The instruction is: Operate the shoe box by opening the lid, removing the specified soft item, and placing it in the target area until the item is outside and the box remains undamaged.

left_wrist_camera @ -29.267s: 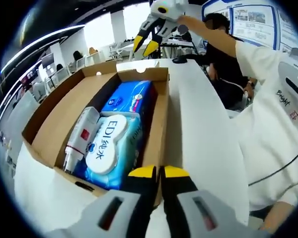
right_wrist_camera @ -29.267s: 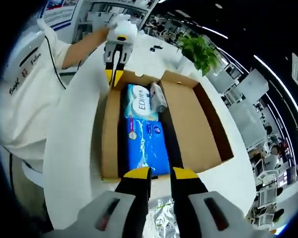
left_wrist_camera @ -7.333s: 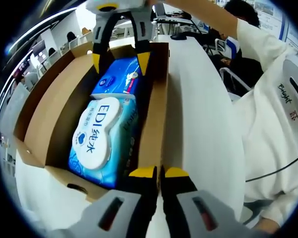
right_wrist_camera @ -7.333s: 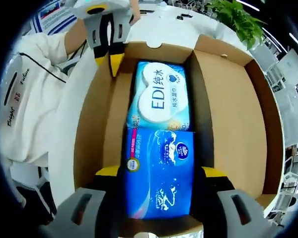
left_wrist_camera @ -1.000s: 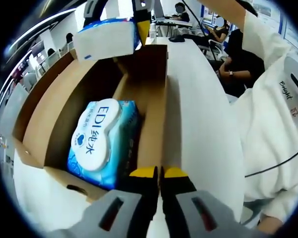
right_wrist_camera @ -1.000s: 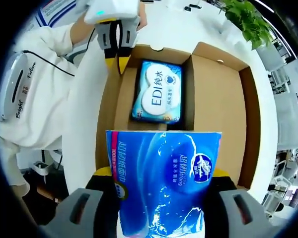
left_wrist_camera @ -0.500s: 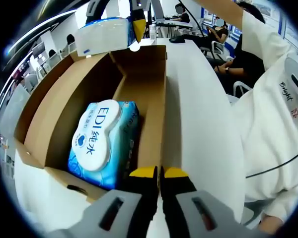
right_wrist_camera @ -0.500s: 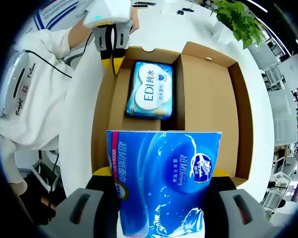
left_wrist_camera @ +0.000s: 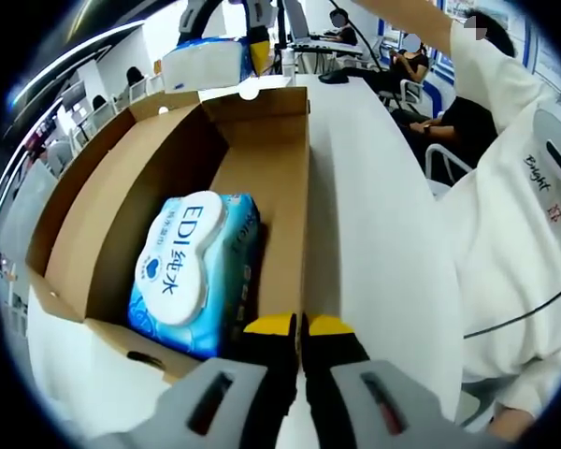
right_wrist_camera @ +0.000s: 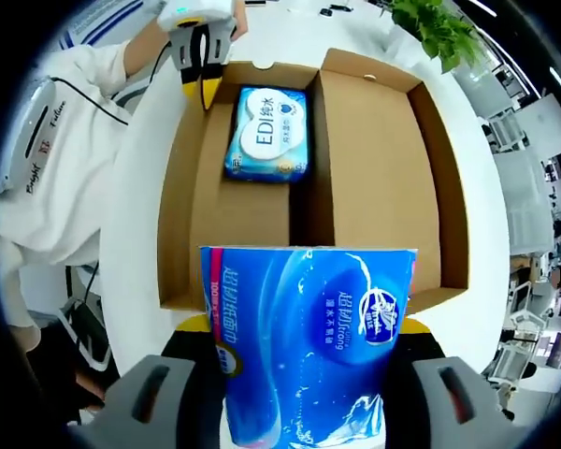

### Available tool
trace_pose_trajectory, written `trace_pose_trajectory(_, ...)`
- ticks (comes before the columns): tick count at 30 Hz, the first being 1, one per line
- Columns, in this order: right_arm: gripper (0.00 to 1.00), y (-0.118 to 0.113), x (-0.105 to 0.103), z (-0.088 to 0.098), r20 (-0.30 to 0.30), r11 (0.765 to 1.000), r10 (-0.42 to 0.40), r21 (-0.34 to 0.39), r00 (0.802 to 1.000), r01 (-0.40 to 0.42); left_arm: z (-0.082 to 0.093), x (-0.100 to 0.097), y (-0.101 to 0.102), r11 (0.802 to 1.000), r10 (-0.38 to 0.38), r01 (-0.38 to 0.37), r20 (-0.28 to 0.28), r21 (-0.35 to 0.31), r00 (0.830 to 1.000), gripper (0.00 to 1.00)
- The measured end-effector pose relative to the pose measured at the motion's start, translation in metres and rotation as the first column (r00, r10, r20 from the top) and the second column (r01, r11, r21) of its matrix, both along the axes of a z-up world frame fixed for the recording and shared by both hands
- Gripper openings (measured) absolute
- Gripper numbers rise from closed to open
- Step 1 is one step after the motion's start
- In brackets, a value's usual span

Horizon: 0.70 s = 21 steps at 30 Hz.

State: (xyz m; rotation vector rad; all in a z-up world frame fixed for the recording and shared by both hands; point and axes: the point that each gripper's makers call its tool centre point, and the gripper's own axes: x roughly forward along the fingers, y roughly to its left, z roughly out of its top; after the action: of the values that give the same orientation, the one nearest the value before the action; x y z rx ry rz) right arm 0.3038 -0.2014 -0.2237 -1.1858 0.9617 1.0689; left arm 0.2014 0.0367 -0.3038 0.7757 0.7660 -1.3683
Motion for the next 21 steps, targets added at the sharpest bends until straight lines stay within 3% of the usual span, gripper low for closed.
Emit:
trace_pose_trajectory(7, 0.67, -0.03, 0.008, 0.013, 0.028, 0.999, -0.029, -0.019, 0.999, 0.03, 0.0, 0.0, 0.0, 1.0, -0.001, 0.001, 0.005, -0.001, 1.0, 0.02)
trace_pose_trajectory(11, 0.67, -0.049, 0.007, 0.009, 0.033, 0.998, -0.025, -0.065, 0.999, 0.027, 0.001, 0.0, 0.0, 1.0, -0.003, 0.003, 0.007, -0.011, 1.0, 0.02)
trace_pose_trajectory(18, 0.67, -0.055, 0.001, 0.008, 0.034, 0.997, -0.039, -0.06, 0.999, 0.041, 0.0, 0.0, 0.001, 1.0, -0.004, 0.004, 0.005, -0.006, 1.0, 0.02)
trace_pose_trajectory(21, 0.67, -0.056, -0.001, 0.008, 0.044, 0.997, 0.012, -0.08, 0.999, -0.009, 0.0, 0.001, 0.001, 1.0, -0.005, 0.005, 0.01, -0.009, 1.0, 0.02)
